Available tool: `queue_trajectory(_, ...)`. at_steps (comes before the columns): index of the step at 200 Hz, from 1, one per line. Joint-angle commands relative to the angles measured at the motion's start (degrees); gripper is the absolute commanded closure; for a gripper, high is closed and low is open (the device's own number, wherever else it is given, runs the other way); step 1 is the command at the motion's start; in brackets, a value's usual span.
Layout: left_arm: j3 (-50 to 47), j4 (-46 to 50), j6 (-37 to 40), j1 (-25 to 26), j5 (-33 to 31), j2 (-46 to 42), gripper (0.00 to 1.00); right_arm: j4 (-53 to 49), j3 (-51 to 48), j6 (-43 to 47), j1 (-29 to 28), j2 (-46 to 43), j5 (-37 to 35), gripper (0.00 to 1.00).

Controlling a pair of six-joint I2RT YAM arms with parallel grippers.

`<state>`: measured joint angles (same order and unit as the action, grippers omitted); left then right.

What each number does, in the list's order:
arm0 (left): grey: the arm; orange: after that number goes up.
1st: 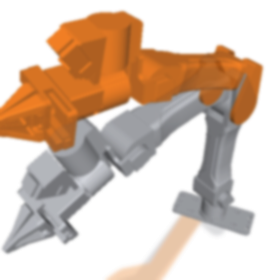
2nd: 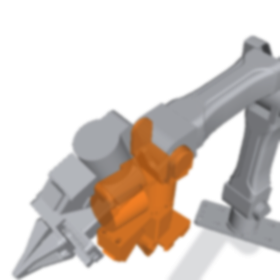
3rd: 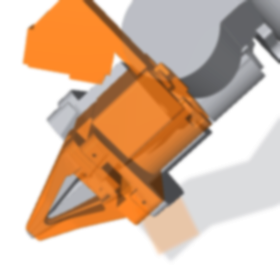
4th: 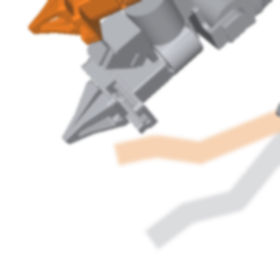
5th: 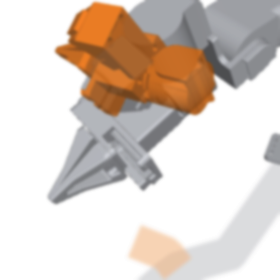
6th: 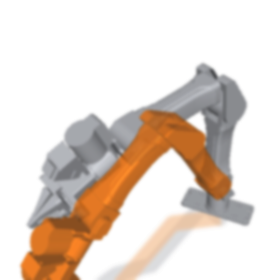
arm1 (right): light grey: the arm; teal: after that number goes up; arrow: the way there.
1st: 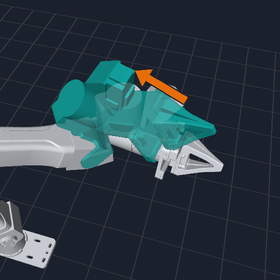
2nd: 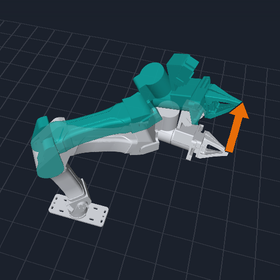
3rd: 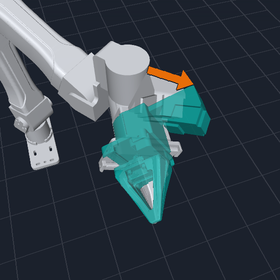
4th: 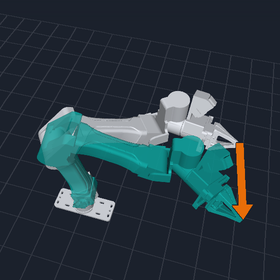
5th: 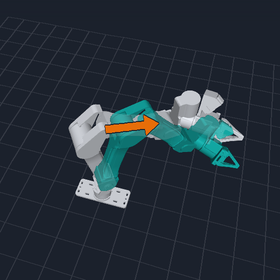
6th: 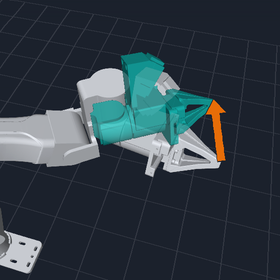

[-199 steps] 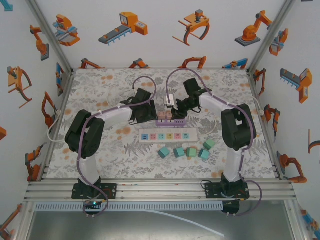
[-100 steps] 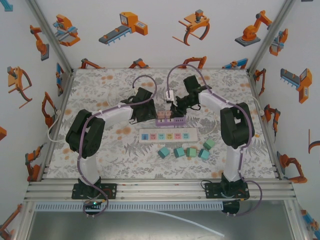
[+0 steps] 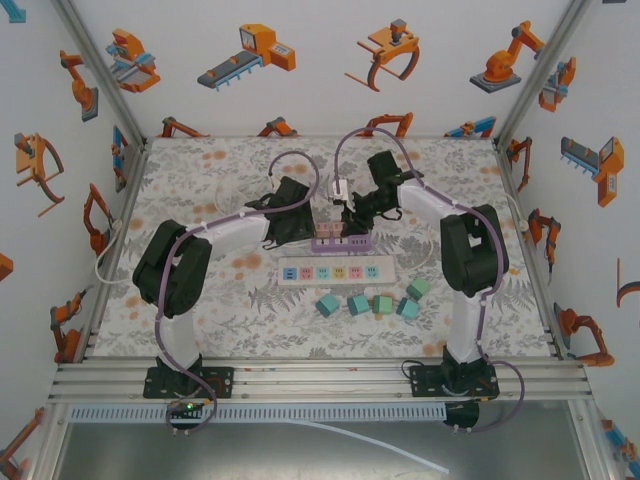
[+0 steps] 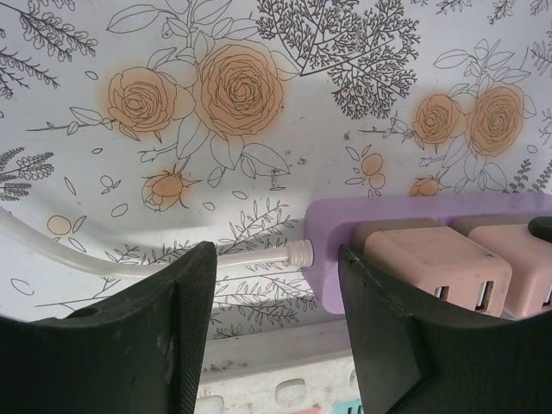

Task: Pull the plug off the socket

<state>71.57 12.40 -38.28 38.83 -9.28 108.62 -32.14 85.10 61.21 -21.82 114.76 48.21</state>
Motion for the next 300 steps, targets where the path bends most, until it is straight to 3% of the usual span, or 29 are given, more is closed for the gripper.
queue_trajectory(1,-3.42,10.13,3.37,0.97,-3.35,4.39,0.44,0.92,0.68,-1.97,0.38,-1.87,2.81,0.85)
queue_trajectory(65,-5.60,10.47,3.28,0.98,-4.68,3.98,0.44,4.31,-0.12,-8.43,2.31,-2.40,4.84,0.87)
queue_trajectory(93,-6.44,9.70,3.42,1.07,-3.92,3.19,0.44,1.99,-1.18,-4.43,1.98,-2.82,-0.94,0.88)
queue_trajectory(151,-5.95,9.40,3.63,1.32,-3.73,3.30,0.44,-0.28,-5.78,5.76,-0.56,-6.18,-5.77,0.87)
queue_trajectory(172,-5.83,8.52,4.97,1.91,-1.71,4.03,0.44,2.46,-6.13,1.41,-0.50,-6.66,-3.05,0.87)
queue_trajectory(208,-9.39,1.64,6.83,2.97,7.81,4.01,0.43,7.46,-5.11,-7.41,-0.26,-5.36,2.70,0.88)
queue_trajectory(223,-9.56,3.41,6.55,2.99,6.16,5.29,0.43,11.07,-5.80,-10.65,-0.60,-5.41,2.09,0.90)
queue_trajectory(244,-8.91,6.49,6.87,2.99,3.71,7.05,0.43,9.89,-5.65,-8.03,-1.90,-5.51,-1.94,0.91)
queue_trajectory(300,-10.05,8.32,6.64,2.99,1.28,7.36,0.43,16.56,-7.75,-13.50,-0.07,-7.99,3.20,0.91)
